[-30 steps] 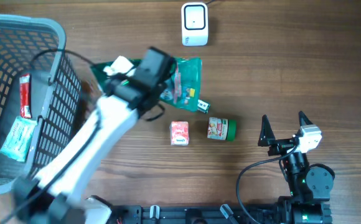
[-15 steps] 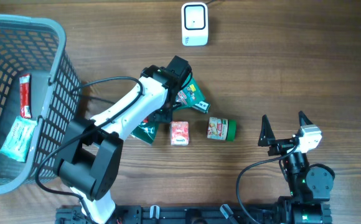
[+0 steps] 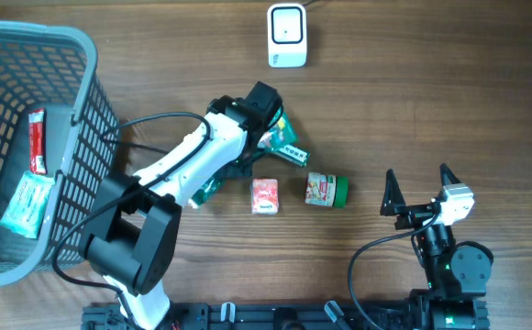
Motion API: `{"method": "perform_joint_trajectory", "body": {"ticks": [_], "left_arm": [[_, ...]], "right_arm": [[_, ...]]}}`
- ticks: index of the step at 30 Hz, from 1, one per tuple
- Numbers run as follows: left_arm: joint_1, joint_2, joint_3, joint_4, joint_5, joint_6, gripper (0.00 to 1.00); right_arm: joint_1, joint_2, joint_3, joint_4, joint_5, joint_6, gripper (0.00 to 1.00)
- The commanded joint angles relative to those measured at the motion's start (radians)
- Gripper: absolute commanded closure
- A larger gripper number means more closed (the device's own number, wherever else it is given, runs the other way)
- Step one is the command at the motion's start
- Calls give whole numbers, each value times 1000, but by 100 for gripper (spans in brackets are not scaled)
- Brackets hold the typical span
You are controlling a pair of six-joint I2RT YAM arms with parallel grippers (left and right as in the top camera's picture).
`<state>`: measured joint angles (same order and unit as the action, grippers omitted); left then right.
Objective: Scan the item barcode
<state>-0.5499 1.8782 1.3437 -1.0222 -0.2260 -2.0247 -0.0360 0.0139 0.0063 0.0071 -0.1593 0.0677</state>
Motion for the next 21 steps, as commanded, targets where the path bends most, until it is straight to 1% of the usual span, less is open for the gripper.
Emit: {"method": "perform_joint_trajectory", "body": {"ticks": [1, 2, 3, 4, 5, 7, 9, 10, 12, 13, 14, 16, 17, 18, 19, 21], "left_arm": [[-2, 8, 2, -10, -24, -157, 33], [-2, 8, 2, -3, -8, -156, 6], [-2, 7, 2, 2, 10, -156, 0], [-2, 3, 2, 13, 26, -151, 0], [-2, -13, 3, 33, 27, -101, 0], [-2, -62, 9, 45, 10, -63, 0], [-2, -135, 26, 46, -85, -15, 0], [-2, -177, 40, 46, -146, 39, 0], [-2, -274, 77, 47, -300, 190, 0], [-2, -330, 97, 50, -402, 299, 0], [0, -400, 118, 50, -575, 462, 0], [31, -493, 129, 51, -761, 615, 0], [79, -546, 129, 58, -830, 674, 0], [148, -590, 129, 76, -861, 733, 0], [239, -628, 129, 110, -846, 788, 0], [437, -687, 129, 187, -755, 897, 0]], "right_arm": [[-2, -4, -1, 4, 6, 11, 0], [-2, -4, -1, 4, 6, 11, 0], [-2, -3, -1, 4, 6, 11, 0], [-2, -4, -1, 4, 6, 11, 0], [-2, -3, -1, 4, 6, 11, 0], [-2, -4, -1, 4, 6, 11, 0], [-2, -4, -1, 4, 6, 11, 0], [-2, -3, -1, 4, 6, 11, 0], [-2, -4, -1, 4, 6, 11, 0], [-2, -4, -1, 4, 6, 11, 0], [-2, -4, -1, 4, 6, 11, 0], [-2, -4, -1, 4, 6, 11, 0], [-2, -4, -1, 4, 6, 11, 0], [-2, -4, -1, 4, 6, 11, 0], [-2, -4, -1, 4, 6, 11, 0], [-2, -4, -1, 4, 6, 11, 0]]}}
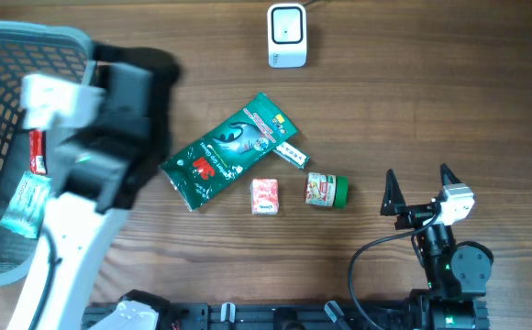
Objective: Scan the item barcode
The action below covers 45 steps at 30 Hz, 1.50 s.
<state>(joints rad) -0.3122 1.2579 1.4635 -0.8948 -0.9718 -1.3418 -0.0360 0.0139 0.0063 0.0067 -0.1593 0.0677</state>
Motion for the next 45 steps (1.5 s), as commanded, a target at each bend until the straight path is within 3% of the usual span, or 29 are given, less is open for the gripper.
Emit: {"method": "perform_joint_trajectory", "body": {"ticks": [1, 4, 6, 9, 19, 23, 29, 32, 33, 35, 37, 41, 45], "left_arm": [[301, -89, 9, 73, 53, 236, 0], [556, -94, 8, 31, 219, 235, 0], [769, -39, 8, -81, 426, 170, 0], [945, 106, 8, -216, 612, 130, 0], [955, 635, 8, -195, 669, 717, 0], [954, 684, 8, -182, 668, 824, 0], [954, 761, 4, -187, 669, 841, 0], [956, 793, -14, -182, 668, 842, 18], [957, 793, -21, -180, 664, 842, 33], [958, 793, -22, -183, 664, 842, 72], [959, 792, -19, -183, 660, 842, 96], [958, 790, 156, -322, 661, 841, 96], [958, 753, 525, -546, 761, 841, 96]], "right_arm": [[-2, -4, -1, 4, 6, 11, 0], [-2, -4, -1, 4, 6, 11, 0], [-2, -4, -1, 4, 6, 11, 0], [-2, -4, -1, 4, 6, 11, 0], [-2, -4, -1, 4, 6, 11, 0], [-2, -3, -1, 4, 6, 11, 0], [-2, -4, -1, 4, 6, 11, 0], [-2, -4, -1, 4, 6, 11, 0], [-2, -4, -1, 4, 6, 11, 0], [-2, -4, -1, 4, 6, 11, 0], [-2, -4, -1, 4, 6, 11, 0], [-2, -4, -1, 4, 6, 11, 0], [-2, -4, -1, 4, 6, 11, 0]]}}
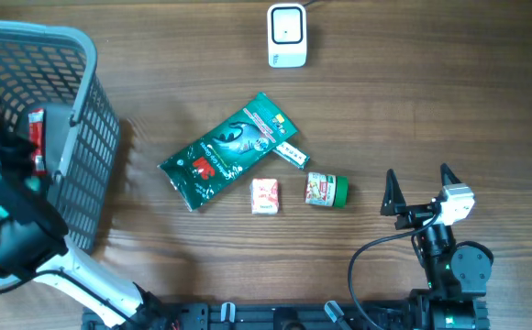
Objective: Scan the item barcode
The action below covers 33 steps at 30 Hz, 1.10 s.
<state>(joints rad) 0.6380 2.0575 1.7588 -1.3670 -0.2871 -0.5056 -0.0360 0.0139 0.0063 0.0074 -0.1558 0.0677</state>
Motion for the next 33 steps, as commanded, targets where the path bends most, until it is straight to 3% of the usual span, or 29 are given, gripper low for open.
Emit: {"method": "perform_joint_trajectory", "body": {"ticks": [1, 3, 5, 8, 11, 13, 14, 16, 19, 23, 26, 30, 33], "left_arm": [[7, -71, 307, -108, 156, 5, 96], [7, -147, 423, -145, 390, 5, 96], [7, -254, 441, -137, 673, 5, 96], [-22, -408, 441, -78, 970, 12, 96], [-139, -511, 441, 1, 1244, 243, 96], [-256, -541, 441, 17, 1387, 506, 96], [-372, -545, 441, -6, 1462, 735, 96], [-504, -536, 428, -45, 1516, 957, 96], [-694, -515, 368, -58, 1555, 1154, 96], [-860, -466, 261, -50, 1555, 1332, 96], [-984, -317, 153, 82, 1593, 1337, 96], [-1073, -84, 143, 211, 1684, 1299, 96], [-1135, 94, 143, 404, 1729, 1081, 96]], "right_arm": [[-2, -4, -1, 3, 3, 11, 0], [-2, -4, -1, 3, 2, 11, 0], [-2, -4, -1, 3, 2, 11, 0], [-2, -4, -1, 3, 2, 11, 0], [-2, -4, -1, 3, 2, 11, 0], [-2, -4, -1, 3, 2, 11, 0], [-2, -4, -1, 3, 2, 11, 0], [-2, -4, -1, 3, 2, 11, 0], [-2, -4, -1, 3, 2, 11, 0], [-2, -4, -1, 3, 2, 11, 0], [-2, -4, -1, 3, 2, 11, 0], [-2, -4, -1, 3, 2, 11, 0], [-2, -4, -1, 3, 2, 11, 0]]}}
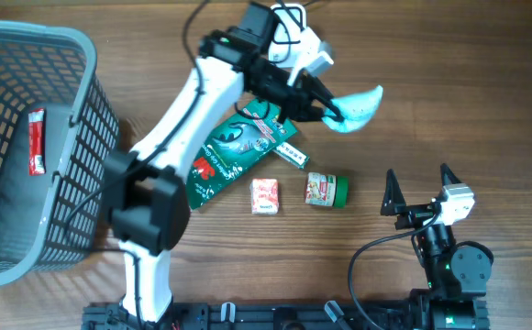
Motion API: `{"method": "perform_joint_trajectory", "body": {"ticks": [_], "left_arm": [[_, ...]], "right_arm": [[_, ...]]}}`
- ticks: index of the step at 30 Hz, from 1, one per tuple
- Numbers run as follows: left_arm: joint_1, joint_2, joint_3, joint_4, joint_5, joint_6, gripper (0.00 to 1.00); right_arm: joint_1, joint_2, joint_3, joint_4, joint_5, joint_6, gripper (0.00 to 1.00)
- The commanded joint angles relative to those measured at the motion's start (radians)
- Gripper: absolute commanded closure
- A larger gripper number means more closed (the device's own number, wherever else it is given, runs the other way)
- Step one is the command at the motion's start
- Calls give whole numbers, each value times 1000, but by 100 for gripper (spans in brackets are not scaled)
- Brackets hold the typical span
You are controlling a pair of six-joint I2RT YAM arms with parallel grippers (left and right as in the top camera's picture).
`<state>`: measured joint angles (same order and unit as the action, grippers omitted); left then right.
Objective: Scan the item barcode
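My left gripper (332, 114) is shut on one end of a pale mint packet (362, 103), holding it above the table right of centre at the back. The white scanner at the back edge is mostly hidden under my left wrist. A large green packet (229, 151) lies partly under the left arm. Beside it are a small red-and-white box (264, 195) and a green-capped jar (326, 190). My right gripper (419, 188) stands open and empty at the front right.
A grey mesh basket (92, 110) fills the left side, with a red packet (35, 142) inside. A small white strip (290, 152) lies at the green packet's right corner. The left arm stretches from the front edge across the table's middle.
My left arm was down inside the basket at the far left. It now reaches to the back centre with the mint packet in its gripper. The right arm has not moved.
My left gripper first hovered over the green packet, with a red and a mint packet in the basket. It then stood over the basket, then inside it. The mint packet is now out of the basket, held near the scanner.
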<state>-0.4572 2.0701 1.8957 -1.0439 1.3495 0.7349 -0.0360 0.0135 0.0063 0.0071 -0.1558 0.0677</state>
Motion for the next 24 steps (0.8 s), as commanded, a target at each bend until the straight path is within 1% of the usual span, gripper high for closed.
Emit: {"method": "perform_joint_trajectory", "body": {"ticks": [1, 3, 4, 7, 8, 9, 10, 11, 12, 13, 14, 15, 18, 24], "left_arm": [[-68, 146, 6, 156, 88, -246, 96], [-99, 202, 6, 228, 38, -334, 95], [-125, 234, 6, 252, -57, -394, 95], [-190, 281, 6, 252, -303, -514, 95], [-214, 285, 6, 252, -428, -578, 92], [-232, 285, 6, 255, -543, -638, 81], [-250, 285, 6, 260, -687, -711, 72], [-254, 285, 6, 260, -750, -734, 70], [-254, 284, 7, 263, -769, -746, 65], [-249, 278, 22, 262, -770, -747, 34], [-243, 266, 44, 254, -778, -748, 0], [-238, 249, 60, 248, -796, -748, 0], [-228, 149, 129, 198, -940, -748, 0], [-223, -138, 154, 61, -1346, -755, 0]], "right_arm": [[-2, -3, -1, 4, 2, 11, 0], [-2, -3, -1, 4, 2, 11, 0], [-2, -3, -1, 4, 3, 11, 0], [-2, -3, -1, 4, 2, 11, 0], [-2, -3, -1, 4, 2, 11, 0], [-2, -3, -1, 4, 2, 11, 0], [-2, -3, -1, 4, 2, 11, 0], [-2, -3, -1, 4, 2, 11, 0], [-2, -3, -1, 4, 2, 11, 0], [-2, -3, -1, 4, 2, 11, 0], [-2, -3, -1, 4, 2, 11, 0], [-2, -3, -1, 4, 2, 11, 0], [-2, -3, -1, 4, 2, 11, 0], [-2, -3, -1, 4, 2, 11, 0]]}}
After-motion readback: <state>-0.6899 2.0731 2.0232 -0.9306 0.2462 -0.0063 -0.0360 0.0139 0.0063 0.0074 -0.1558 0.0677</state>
